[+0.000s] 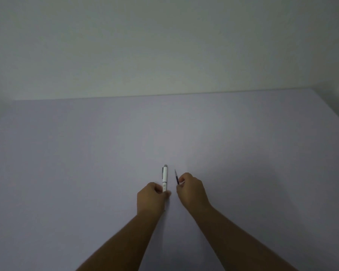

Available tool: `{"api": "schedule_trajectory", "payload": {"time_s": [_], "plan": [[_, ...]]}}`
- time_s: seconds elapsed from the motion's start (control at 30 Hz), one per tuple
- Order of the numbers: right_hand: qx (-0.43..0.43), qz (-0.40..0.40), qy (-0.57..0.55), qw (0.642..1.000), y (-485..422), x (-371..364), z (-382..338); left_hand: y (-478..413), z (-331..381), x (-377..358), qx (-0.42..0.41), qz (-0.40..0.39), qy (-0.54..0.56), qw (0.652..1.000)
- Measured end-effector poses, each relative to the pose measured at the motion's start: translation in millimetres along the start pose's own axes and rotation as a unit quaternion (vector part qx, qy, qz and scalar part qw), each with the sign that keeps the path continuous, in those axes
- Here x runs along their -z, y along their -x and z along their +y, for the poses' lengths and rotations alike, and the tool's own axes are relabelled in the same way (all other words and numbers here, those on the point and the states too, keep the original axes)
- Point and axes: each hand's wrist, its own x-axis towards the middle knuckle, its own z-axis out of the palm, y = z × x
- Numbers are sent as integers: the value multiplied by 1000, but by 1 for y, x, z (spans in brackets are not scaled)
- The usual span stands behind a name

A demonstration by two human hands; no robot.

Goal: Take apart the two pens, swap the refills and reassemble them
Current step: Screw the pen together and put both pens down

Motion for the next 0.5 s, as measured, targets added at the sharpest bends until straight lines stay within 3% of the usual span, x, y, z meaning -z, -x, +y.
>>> {"api": "schedule_trajectory", "payload": {"time_s": [0.5], "plan": [[-24,6,-52,998,1,-2,-1,-5,-3,-5,-7,0,-45,999]]}}
